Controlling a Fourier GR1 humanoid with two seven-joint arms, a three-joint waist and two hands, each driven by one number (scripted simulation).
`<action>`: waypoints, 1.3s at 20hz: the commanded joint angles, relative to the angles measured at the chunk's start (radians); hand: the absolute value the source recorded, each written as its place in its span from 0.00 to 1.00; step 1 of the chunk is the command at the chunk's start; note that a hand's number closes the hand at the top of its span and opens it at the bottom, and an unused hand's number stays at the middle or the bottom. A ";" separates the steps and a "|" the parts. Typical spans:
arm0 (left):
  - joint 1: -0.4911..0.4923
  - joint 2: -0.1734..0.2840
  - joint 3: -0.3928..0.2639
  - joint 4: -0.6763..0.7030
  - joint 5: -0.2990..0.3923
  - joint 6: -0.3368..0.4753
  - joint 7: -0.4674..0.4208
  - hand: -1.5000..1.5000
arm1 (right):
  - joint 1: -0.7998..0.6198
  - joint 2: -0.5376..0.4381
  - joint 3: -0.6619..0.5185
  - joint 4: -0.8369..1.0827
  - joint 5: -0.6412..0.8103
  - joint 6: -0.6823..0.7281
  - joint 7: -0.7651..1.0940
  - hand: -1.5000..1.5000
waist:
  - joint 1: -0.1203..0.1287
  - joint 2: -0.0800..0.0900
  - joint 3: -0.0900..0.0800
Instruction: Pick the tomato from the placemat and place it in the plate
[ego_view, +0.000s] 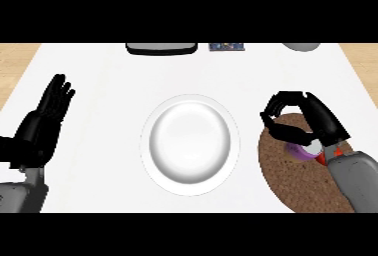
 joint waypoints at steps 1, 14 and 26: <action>-0.080 0.054 -0.008 -0.043 -0.010 -0.037 0.054 0.50 | 0.138 0.071 0.054 0.094 0.216 -0.250 -0.063 1.00 | 0.002 0.005 0.009; -0.128 0.007 -0.003 -0.044 -0.062 -0.040 0.125 0.50 | 0.288 0.087 -0.147 -0.122 0.050 -0.300 -0.283 0.00 | 0.007 -0.002 0.004; -0.141 0.017 0.014 0.000 -0.041 -0.078 0.100 0.50 | 0.242 -0.314 -0.066 -0.234 0.255 0.089 0.418 0.00 | 0.004 0.000 -0.001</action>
